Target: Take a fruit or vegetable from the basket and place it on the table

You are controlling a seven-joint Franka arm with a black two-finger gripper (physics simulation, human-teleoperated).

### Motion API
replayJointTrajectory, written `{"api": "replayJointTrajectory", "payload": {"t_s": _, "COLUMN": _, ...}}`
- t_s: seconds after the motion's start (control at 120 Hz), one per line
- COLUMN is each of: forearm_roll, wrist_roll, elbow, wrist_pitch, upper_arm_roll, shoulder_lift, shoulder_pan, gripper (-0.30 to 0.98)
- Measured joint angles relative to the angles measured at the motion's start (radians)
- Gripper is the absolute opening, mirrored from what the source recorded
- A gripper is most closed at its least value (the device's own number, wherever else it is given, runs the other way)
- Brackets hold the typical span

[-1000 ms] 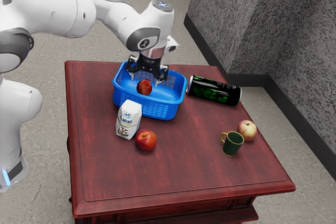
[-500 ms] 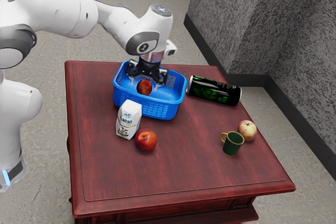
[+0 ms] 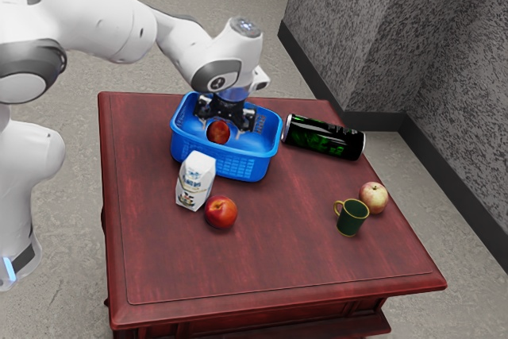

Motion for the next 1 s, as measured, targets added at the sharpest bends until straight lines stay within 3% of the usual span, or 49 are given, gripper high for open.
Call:
{"api": "replayJointTrajectory", "payload": {"t_s": 0.633, "forearm_roll": -0.001, "wrist_roll": -0.007, "elbow": -0.021, "wrist_pitch": 0.034, "upper_arm_roll": -0.025, "shoulder_lift": 0.013, "shoulder_pan": 0.024, "gripper": 0.60}}
{"api": "replayJointTrajectory", "payload": {"t_s": 0.683, "forearm_roll": -0.001, "wrist_roll": -0.007, "elbow": -0.022, "wrist_pitch": 0.037, "upper_arm_roll": -0.036, "shoulder_lift": 0.012, "shoulder_pan": 0.036, "gripper": 0.65}}
{"api": "replayJointTrajectory", "payload": {"t_s": 0.775, "forearm_roll": -0.008, "wrist_roll": -0.002, "elbow": -0.020, "wrist_pitch": 0.045, "upper_arm_roll": -0.083, "shoulder_lift": 0.010, "shoulder_pan": 0.081, "gripper": 0.88}}
{"api": "replayJointTrajectory", "payload": {"t_s": 0.85, "forearm_roll": -0.011, "wrist_roll": 0.004, "elbow": -0.018, "wrist_pitch": 0.047, "upper_arm_roll": -0.092, "shoulder_lift": 0.009, "shoulder_pan": 0.086, "gripper": 0.93}}
{"api": "replayJointTrajectory", "payload": {"t_s": 1.0, "forearm_roll": -0.002, "wrist_roll": 0.004, "elbow": -0.007, "wrist_pitch": 0.030, "upper_arm_roll": -0.093, "shoulder_lift": 0.009, "shoulder_pan": 0.079, "gripper": 0.76}}
